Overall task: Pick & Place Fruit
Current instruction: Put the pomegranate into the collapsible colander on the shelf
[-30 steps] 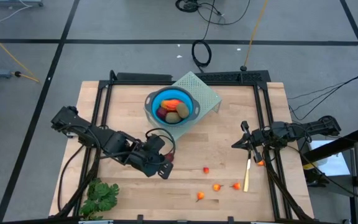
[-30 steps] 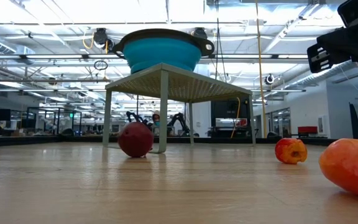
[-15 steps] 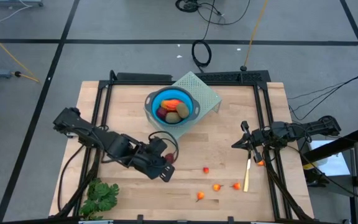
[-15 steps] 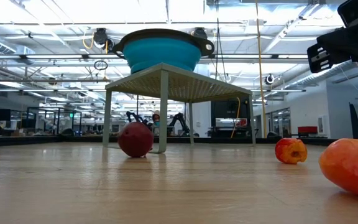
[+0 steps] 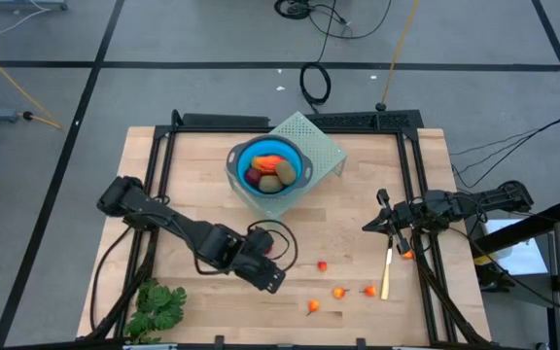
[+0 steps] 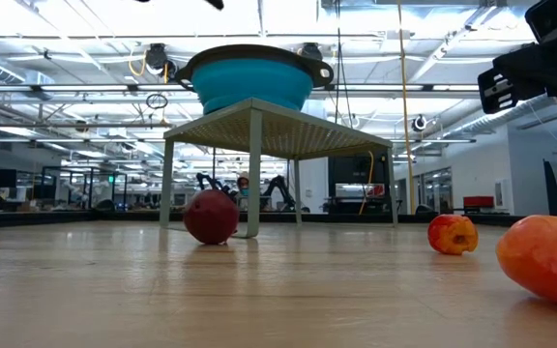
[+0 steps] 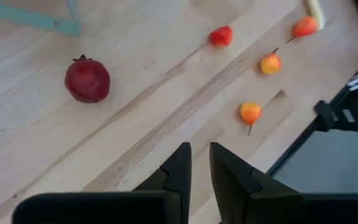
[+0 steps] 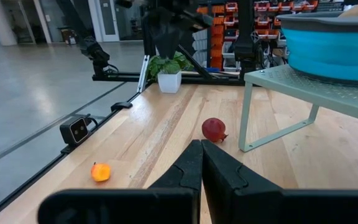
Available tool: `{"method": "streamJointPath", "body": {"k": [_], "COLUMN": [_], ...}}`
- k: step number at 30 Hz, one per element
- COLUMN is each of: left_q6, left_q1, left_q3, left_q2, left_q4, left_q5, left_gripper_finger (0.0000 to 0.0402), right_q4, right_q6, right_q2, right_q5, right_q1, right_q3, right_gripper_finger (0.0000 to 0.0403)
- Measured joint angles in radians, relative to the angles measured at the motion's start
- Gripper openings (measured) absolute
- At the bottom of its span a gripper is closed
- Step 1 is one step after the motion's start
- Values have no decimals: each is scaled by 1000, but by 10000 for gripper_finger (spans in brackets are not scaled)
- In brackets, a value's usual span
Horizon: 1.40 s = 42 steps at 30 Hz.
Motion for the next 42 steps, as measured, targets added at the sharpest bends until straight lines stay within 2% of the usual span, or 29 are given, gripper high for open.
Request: {"method": "streamJointPath", "body": {"k": [9, 18, 24, 32, 42], "left_q6": [-9, -52, -77, -95, -81], "left_q1": [7, 11, 20, 21, 21], "left_q3": [-5, -10, -10, -26, -91], "left_q2": [43, 53, 52, 52, 51], "left_q4": [-16, -85, -84, -82, -43], "left_q5": [8, -43, -96, -118, -65], "left_gripper_finger": [82, 126, 179, 270, 367], "right_q4": [-1, -8, -11, -11, -11], "right_q6": [0, 0, 0, 0, 0], "right_q2": [0, 0, 0, 0, 0], "right_q5": [0, 0, 0, 0, 0], "right_q1": [0, 0, 0, 0, 0], "right_q3": [0, 0, 0, 0, 0], "right_gripper_finger": [0, 0, 0, 0, 0]}}
